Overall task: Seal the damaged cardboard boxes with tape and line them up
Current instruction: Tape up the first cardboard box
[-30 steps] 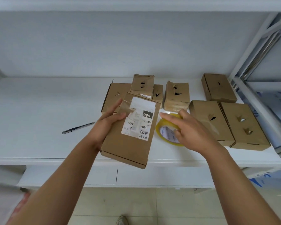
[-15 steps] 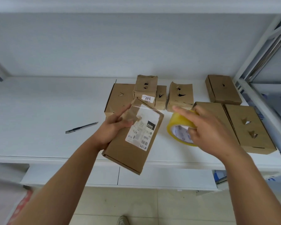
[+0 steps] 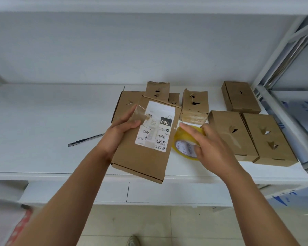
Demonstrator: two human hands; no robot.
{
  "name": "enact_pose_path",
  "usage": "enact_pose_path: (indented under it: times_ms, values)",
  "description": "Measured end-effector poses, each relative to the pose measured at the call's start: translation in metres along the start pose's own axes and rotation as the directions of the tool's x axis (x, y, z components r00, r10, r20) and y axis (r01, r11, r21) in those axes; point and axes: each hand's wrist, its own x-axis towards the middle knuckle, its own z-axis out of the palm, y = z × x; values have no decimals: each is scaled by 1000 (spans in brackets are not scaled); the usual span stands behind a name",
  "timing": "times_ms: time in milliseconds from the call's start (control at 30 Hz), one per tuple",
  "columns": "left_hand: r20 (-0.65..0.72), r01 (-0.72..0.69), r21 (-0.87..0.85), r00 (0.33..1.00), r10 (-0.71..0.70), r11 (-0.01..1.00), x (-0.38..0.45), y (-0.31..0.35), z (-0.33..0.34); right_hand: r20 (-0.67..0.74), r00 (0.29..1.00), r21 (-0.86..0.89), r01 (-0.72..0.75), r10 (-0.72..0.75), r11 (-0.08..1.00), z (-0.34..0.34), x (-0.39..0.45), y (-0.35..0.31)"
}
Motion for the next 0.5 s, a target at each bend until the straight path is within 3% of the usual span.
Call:
enact_pose_path:
  times_ms: [67, 200, 367, 500]
  values:
    - [77, -15, -24, 997, 17, 1000, 0, 2, -3, -75, 997, 23, 5, -3, 1000, 8, -2, 0]
    - [221, -23, -129, 974, 52, 991, -2, 2, -6, -201, 975, 251, -44, 96, 967, 26, -1, 1]
    - [148, 68, -177, 988, -42, 982, -4, -10, -11, -243, 970, 146, 27, 9, 989, 23, 1, -7]
    - [27, 50, 91, 998, -53, 995, -8, -6, -9, -216, 976, 76, 29, -12, 997, 24, -2, -17]
